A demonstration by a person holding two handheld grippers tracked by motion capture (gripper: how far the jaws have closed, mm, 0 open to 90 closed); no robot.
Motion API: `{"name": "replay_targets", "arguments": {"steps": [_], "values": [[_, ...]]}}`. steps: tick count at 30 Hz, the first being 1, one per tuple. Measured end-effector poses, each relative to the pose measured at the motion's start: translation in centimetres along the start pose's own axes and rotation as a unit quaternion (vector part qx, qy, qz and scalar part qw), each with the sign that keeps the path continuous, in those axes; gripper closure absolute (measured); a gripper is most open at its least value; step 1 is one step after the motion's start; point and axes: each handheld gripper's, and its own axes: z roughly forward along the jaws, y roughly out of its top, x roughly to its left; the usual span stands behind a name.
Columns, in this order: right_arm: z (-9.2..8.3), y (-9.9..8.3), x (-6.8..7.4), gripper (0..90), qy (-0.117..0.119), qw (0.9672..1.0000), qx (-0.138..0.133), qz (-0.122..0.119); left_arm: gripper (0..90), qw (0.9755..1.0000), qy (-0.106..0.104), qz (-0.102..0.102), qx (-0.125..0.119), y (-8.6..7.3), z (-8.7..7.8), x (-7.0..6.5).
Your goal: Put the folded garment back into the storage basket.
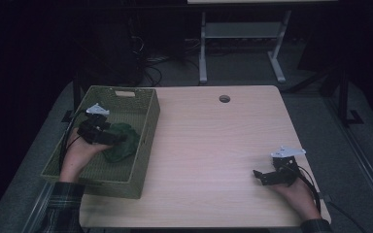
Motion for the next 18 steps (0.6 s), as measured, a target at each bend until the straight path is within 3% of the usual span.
{"name": "replay_targets", "arguments": {"steps": [5,18], "values": [[0.0,0.0,0.0,1.0,0.0,1.0,0.0,0.0,13.9,0.9995,-0.015,0.006,-0.026,1.3,-0.1,-1.7],[0.0,0.0,0.0,1.0,0.0,1.0,0.0,0.0,14.0,0.996,-0.051,0.039,-0.061,4.5,1.3,-6.9]]}}
